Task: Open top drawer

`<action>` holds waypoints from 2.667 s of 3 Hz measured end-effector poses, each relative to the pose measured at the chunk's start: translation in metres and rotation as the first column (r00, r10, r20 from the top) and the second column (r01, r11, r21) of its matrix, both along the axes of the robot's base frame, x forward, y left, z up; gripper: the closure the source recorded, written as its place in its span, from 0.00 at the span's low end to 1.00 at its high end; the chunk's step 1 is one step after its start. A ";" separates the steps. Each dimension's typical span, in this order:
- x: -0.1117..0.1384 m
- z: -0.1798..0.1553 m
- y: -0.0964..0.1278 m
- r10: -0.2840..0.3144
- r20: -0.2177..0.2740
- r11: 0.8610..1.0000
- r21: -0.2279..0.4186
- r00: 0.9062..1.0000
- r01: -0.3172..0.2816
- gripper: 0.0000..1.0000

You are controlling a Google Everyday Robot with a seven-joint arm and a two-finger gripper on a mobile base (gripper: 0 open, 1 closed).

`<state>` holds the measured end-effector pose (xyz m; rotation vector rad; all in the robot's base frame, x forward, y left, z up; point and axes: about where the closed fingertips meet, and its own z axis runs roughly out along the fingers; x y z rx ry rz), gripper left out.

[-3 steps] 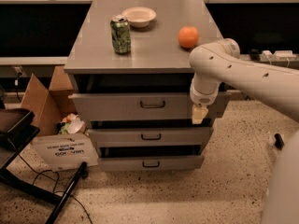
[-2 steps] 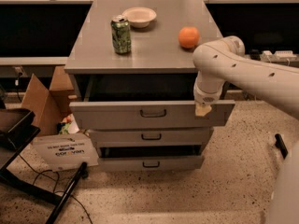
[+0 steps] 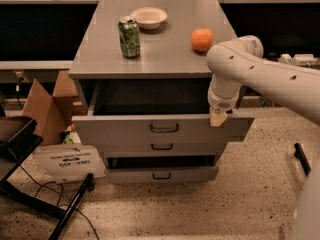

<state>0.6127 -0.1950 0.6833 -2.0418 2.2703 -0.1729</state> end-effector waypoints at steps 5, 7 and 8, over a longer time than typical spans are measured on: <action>-0.093 0.010 -0.025 -0.194 -0.102 0.981 -0.012 0.976 0.194 1.00; -0.111 0.009 -0.030 -0.234 -0.119 0.972 -0.013 0.965 0.234 1.00; -0.135 0.014 -0.025 -0.276 -0.144 0.960 0.002 0.950 0.279 1.00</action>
Offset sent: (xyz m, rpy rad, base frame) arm -0.4999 -0.1967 0.1058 -0.1629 0.4627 -1.1007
